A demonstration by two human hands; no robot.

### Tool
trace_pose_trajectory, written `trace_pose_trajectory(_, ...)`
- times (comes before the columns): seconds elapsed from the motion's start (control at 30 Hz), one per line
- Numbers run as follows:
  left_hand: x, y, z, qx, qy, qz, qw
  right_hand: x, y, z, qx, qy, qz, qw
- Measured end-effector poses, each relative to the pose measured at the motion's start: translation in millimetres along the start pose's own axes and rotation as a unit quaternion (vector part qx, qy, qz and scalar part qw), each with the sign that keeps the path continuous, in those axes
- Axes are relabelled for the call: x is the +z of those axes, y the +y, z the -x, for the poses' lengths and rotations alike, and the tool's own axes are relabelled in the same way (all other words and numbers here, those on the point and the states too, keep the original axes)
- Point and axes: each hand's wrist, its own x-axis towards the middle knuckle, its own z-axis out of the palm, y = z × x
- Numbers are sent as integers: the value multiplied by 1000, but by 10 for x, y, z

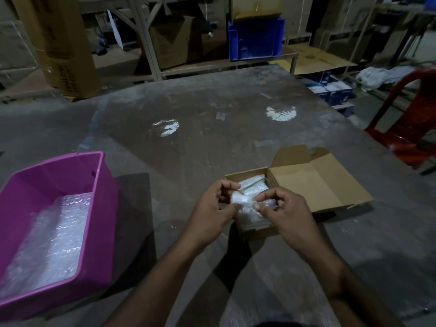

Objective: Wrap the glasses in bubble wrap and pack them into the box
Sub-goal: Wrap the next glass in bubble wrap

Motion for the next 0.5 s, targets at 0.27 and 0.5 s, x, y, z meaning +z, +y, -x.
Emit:
trace_pose_trajectory(0.27,105,64,-368,30,-8,-265,964,-282,43,-317,-8,7,142,990)
trace_pose_trajectory(0.5,153,-70,-588,50,4,-434,900,-165,198,-555,-48,-34,382,922)
